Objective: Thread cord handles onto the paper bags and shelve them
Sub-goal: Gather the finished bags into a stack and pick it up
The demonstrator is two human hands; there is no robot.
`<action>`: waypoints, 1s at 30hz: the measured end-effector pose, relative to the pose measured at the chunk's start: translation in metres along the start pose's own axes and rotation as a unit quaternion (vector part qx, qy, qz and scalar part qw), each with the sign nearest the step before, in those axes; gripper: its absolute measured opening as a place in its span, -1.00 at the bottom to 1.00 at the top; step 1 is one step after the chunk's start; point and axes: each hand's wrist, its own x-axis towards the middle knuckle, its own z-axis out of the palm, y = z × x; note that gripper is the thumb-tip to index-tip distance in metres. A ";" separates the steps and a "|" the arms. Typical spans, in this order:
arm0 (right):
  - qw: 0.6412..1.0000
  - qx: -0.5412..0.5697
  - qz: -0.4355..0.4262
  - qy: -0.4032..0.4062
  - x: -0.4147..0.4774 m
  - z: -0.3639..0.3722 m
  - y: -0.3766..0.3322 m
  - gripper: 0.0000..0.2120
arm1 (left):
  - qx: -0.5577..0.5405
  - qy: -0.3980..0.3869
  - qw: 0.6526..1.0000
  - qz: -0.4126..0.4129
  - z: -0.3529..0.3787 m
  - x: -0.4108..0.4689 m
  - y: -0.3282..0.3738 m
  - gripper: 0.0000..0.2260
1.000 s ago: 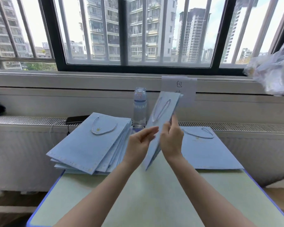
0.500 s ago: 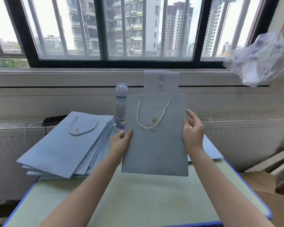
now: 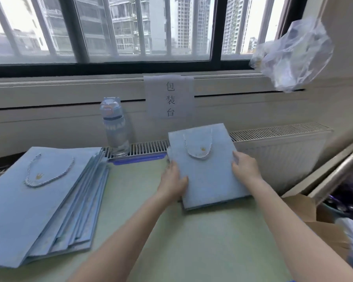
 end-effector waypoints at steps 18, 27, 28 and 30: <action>0.990 -0.141 0.021 -0.014 0.003 0.032 0.000 -0.64 | 0.061 0.002 0.997 -0.054 0.016 0.006 -0.006 -0.20; 0.969 0.073 -0.231 0.046 -0.043 0.078 -0.090 -0.62 | 0.117 0.212 0.970 0.028 -0.090 -0.041 -0.029 -0.48; 0.964 0.089 -0.250 0.032 -0.050 0.085 -0.103 -0.62 | 0.122 0.235 0.964 0.028 -0.106 -0.050 -0.035 -0.49; 0.954 0.107 -0.281 0.004 -0.066 0.100 -0.129 -0.61 | 0.136 0.266 0.954 0.018 -0.137 -0.071 -0.048 -0.51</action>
